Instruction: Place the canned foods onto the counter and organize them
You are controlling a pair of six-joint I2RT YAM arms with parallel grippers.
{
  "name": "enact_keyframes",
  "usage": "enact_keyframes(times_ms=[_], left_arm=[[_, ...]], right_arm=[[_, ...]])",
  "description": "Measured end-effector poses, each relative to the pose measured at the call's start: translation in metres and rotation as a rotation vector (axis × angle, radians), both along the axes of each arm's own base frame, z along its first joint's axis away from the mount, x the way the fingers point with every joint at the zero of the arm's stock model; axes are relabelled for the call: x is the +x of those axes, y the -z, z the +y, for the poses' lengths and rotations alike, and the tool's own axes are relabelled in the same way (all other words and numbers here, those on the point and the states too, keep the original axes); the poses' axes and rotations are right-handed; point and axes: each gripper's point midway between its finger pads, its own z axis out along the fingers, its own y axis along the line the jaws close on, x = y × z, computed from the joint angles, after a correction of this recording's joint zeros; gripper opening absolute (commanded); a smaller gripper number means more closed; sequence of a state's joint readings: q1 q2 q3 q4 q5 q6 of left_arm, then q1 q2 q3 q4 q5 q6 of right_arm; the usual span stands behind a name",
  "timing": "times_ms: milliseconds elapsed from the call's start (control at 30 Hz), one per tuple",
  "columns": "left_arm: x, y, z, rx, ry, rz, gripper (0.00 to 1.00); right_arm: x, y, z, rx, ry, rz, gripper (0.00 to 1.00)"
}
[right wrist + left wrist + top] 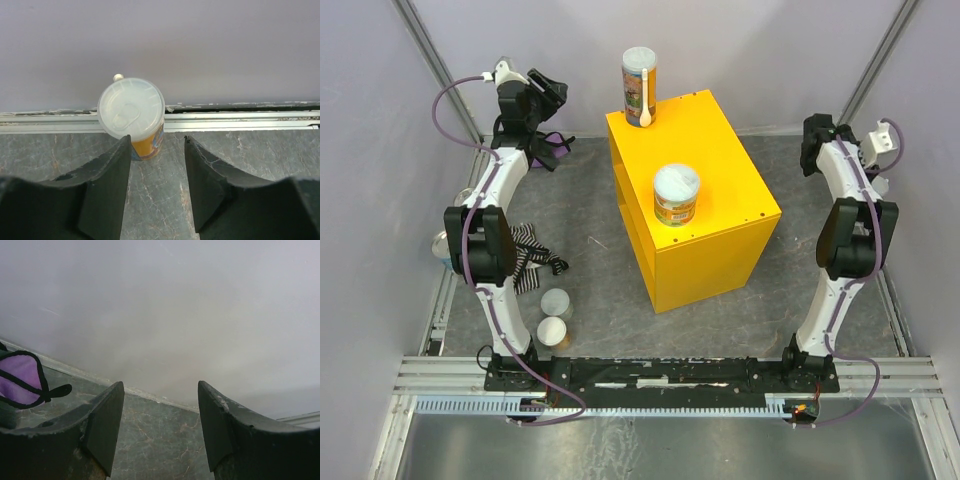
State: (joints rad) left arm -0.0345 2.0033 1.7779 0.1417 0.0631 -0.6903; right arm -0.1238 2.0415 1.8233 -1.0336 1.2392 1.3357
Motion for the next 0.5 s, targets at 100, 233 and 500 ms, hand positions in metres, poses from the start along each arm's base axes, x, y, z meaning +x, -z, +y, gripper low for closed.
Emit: enact_keyframes(times_ms=[100,233,500], left_arm=[[0.000,-0.001,0.000,0.000,0.001,-0.002,0.68],[0.001,-0.002,0.000,0.001,0.001,-0.009,0.68],[0.011,0.016,-0.004,0.003,0.007,-0.002,0.68]], right_arm=[[0.003,0.010,0.003,-0.030,0.002,0.026,0.63],[0.005,0.034,0.005,-0.064,0.011,0.089,0.73],[0.014,0.064,-0.001,-0.129,0.043,0.165,0.84]])
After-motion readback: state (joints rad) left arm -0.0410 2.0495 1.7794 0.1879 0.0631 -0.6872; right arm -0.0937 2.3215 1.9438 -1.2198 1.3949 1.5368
